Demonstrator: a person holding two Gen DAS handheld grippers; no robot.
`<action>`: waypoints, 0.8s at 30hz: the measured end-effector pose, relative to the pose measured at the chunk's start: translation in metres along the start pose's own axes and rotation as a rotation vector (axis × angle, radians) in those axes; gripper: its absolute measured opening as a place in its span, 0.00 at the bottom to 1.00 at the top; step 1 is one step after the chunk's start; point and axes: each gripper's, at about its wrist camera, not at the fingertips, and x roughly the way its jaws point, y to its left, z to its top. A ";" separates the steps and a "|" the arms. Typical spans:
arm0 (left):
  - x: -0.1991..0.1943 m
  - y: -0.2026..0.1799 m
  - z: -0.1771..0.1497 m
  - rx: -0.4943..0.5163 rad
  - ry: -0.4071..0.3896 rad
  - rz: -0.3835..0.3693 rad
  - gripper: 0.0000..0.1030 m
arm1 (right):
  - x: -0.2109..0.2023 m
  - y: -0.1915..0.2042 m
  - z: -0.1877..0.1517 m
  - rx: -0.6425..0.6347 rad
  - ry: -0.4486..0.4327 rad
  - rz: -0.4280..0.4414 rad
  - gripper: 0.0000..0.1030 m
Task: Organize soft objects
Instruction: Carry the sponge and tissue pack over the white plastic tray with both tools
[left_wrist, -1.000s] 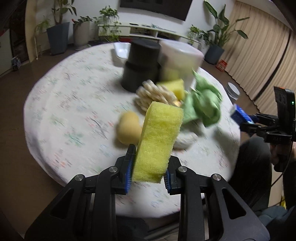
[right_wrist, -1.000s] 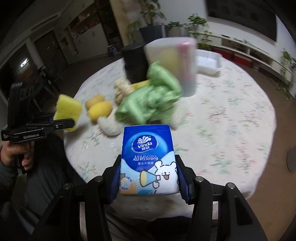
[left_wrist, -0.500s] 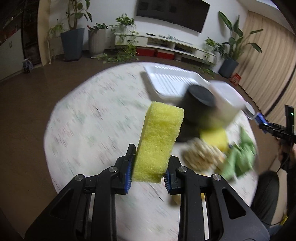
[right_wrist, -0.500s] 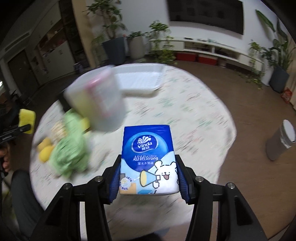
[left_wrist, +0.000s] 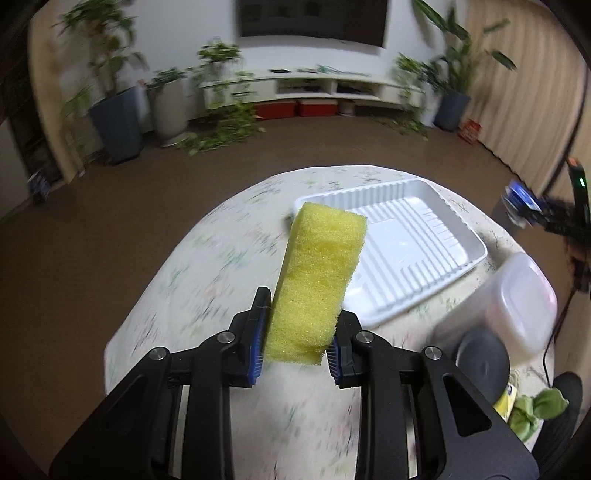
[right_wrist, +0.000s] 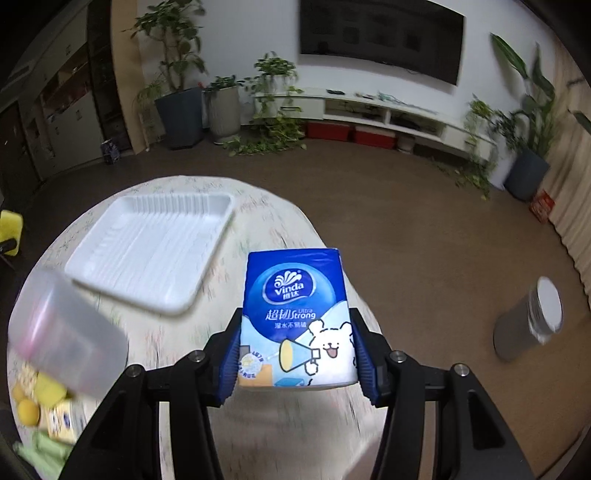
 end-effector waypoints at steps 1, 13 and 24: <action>0.013 -0.007 0.011 0.029 0.013 0.001 0.24 | 0.005 0.008 0.006 -0.020 0.001 0.002 0.54; 0.099 -0.053 0.051 0.216 0.136 -0.080 0.24 | 0.083 0.095 0.069 -0.245 0.041 0.096 0.54; 0.142 -0.087 0.040 0.342 0.231 -0.081 0.24 | 0.130 0.135 0.064 -0.367 0.112 0.121 0.54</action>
